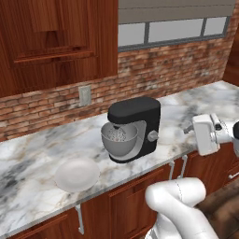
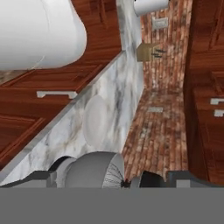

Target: Add butter and sugar cubes to the stand mixer bowl and then turn on the stand mixer to begin making frosting.

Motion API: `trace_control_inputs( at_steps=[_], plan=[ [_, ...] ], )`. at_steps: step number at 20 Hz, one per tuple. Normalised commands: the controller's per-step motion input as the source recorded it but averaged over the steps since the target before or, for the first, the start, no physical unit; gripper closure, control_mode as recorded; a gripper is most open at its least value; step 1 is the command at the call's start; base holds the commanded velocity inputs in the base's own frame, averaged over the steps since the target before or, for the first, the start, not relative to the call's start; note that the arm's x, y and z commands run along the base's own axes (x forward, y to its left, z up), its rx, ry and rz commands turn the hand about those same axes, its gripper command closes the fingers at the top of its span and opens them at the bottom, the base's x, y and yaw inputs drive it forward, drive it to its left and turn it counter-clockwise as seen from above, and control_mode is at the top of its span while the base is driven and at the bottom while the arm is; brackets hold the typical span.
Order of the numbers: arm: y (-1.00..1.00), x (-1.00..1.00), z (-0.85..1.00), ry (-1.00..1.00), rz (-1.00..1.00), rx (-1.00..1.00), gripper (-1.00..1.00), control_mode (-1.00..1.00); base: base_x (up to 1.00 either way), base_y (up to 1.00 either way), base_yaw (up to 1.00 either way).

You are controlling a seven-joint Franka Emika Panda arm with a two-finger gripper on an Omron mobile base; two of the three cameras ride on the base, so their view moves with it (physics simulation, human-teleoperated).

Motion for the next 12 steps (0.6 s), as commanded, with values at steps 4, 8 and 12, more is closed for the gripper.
trace_control_inputs(
  at_steps=[4,8,12],
  plan=[
    [0.0,0.71,-0.27,0.09,0.0,0.0,-1.0,-1.0,0.0,0.0,0.0],
    [0.0,0.71,-0.33,0.05,0.0,0.0,-1.0,-1.0,0.0,0.0,0.0],
    [0.0,0.57,-0.36,0.0,0.0,0.0,-1.0,-1.0,0.0,0.0,0.0]
  ],
)
